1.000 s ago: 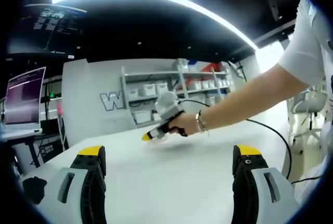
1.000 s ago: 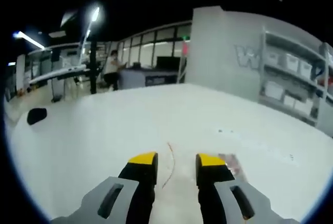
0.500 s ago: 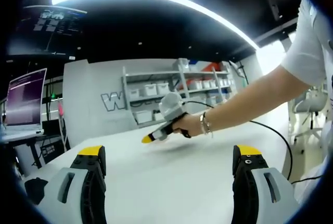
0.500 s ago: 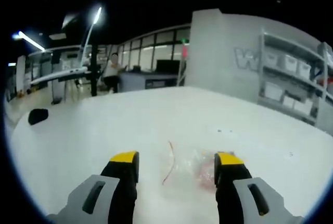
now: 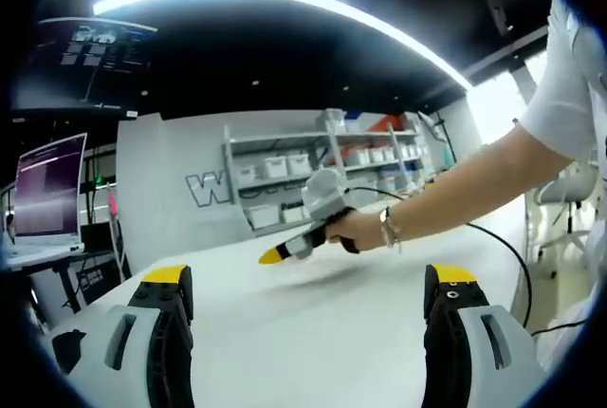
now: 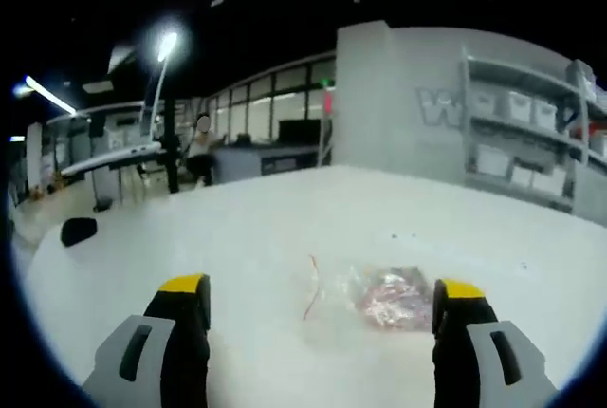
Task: Open the resealable bag by pulling the two sides of the seal apart until the entire bag opening is separated and visibly accessible.
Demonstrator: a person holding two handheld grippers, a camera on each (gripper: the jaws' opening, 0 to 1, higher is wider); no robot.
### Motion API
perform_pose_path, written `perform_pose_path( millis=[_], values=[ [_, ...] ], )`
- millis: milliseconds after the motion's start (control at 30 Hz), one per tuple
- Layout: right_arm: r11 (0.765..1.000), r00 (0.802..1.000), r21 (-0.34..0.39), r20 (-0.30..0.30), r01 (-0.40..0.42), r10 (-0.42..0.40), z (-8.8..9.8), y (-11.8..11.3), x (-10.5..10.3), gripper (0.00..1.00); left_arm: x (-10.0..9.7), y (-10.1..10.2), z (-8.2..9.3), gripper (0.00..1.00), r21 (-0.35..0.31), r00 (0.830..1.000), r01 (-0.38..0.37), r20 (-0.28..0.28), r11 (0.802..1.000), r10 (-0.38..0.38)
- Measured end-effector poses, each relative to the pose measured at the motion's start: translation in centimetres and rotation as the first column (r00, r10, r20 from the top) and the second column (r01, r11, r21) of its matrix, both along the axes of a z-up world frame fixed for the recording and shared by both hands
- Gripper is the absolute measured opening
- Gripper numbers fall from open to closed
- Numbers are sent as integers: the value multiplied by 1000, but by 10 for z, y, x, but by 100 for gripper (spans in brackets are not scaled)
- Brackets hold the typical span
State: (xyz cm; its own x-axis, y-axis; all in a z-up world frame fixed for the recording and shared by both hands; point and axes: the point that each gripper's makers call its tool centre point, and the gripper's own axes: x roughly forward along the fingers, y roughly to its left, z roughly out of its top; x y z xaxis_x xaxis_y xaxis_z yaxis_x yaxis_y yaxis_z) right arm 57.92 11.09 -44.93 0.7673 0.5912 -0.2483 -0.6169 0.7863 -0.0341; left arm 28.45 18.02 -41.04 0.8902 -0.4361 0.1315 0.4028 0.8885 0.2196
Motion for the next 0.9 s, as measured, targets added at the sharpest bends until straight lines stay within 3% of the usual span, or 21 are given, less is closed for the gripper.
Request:
perform_pose_path(
  millis=[400,600,900],
  values=[
    [999,999,47,25,25,-26,7,-27,-20,100,-2,11,-5,100,3,999,-33,-15,999,33],
    [996,999,80,16,45,-46,3,-44,-32,100,-2,4,-5,100,12,1000,-21,-16,1000,21],
    [994,998,97,11,57,-58,3,-55,-35,100,-5,-5,-4,100,14,1000,-6,-16,1000,6]
  ],
)
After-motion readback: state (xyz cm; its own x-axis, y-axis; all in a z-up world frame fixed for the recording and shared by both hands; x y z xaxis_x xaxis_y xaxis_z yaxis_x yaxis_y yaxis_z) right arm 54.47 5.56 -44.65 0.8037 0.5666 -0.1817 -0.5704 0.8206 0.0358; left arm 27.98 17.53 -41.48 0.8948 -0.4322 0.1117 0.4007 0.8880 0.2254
